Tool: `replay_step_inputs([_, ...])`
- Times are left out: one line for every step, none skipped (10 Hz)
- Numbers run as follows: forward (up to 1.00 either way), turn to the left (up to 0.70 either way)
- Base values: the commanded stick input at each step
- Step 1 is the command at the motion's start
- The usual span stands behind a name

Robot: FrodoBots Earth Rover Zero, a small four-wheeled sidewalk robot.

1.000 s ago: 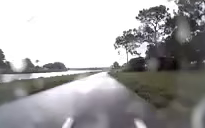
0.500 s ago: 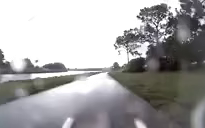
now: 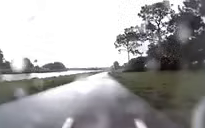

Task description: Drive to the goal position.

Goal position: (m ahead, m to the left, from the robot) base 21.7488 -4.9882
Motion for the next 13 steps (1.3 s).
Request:
replay_step_inputs([1.00, 0.00])
replay_step_inputs([1.00, 0.00])
replay_step_inputs([1.00, 0.00])
replay_step_inputs([1.00, 0.00])
replay_step_inputs([1.00, 0.00])
replay_step_inputs([1.00, 0.00])
replay_step_inputs([1.00, 0.00])
replay_step_inputs([1.00, 0.00])
replay_step_inputs([1.00, 0.00])
replay_step_inputs([1.00, 0.00])
replay_step_inputs([1.00, 0.00])
replay_step_inputs([1.00, 0.00])
replay_step_inputs([1.00, 0.00])
